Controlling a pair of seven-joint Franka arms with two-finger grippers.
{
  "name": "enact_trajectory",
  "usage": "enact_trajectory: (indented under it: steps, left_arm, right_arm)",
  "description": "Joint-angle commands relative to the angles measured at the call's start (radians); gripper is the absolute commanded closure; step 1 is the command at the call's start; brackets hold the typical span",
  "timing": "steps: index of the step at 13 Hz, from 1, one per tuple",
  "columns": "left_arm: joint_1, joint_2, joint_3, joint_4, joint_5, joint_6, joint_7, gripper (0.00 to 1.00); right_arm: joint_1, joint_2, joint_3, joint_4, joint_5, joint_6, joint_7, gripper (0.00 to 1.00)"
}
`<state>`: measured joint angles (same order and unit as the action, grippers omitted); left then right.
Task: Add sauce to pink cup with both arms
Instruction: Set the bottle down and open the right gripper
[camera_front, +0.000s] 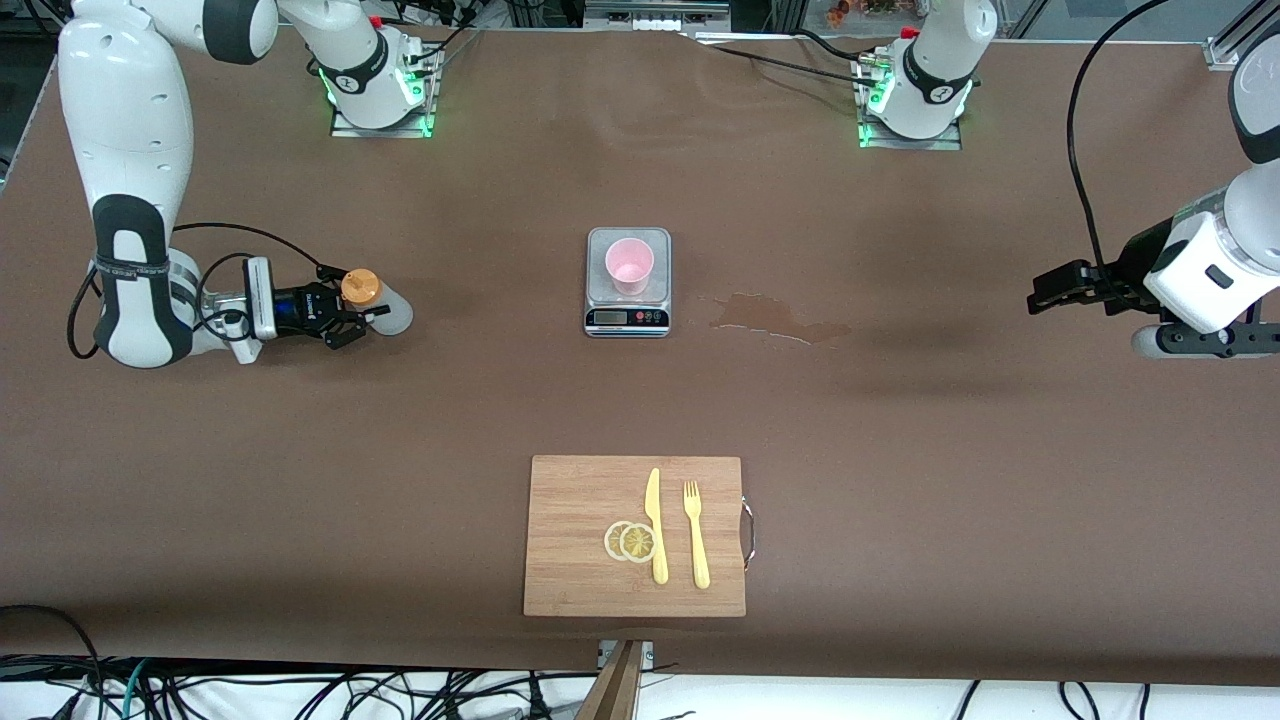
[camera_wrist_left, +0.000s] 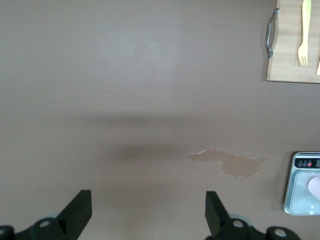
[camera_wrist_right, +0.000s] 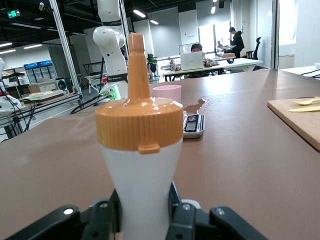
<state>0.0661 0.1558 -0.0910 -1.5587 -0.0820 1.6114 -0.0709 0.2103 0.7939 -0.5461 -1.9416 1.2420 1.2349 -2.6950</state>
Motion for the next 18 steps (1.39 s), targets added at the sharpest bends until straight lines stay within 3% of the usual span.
enact_trajectory:
  steps: [1,5,10,18]
  left_arm:
    - [0.003,0.001,-0.004,0.008,0.027,-0.002,0.005,0.0]
    - [0.003,0.001,-0.004,0.008,0.025,-0.002,0.003,0.0]
    - [0.003,0.001,-0.004,0.008,0.025,-0.002,0.005,0.0]
    - [0.003,0.001,-0.004,0.008,0.025,-0.002,0.003,0.0]
  right_arm:
    - [-0.012,0.01,0.005,0.012,0.008,-0.023,-0.008,0.0]
    - [-0.022,0.005,-0.028,0.033,-0.016,-0.022,0.015,0.0]
    - [-0.072,-0.002,-0.119,0.145,-0.157,-0.028,0.128,0.0]
    - [-0.055,-0.03,-0.259,0.465,-0.223,-0.262,0.79,0.0]
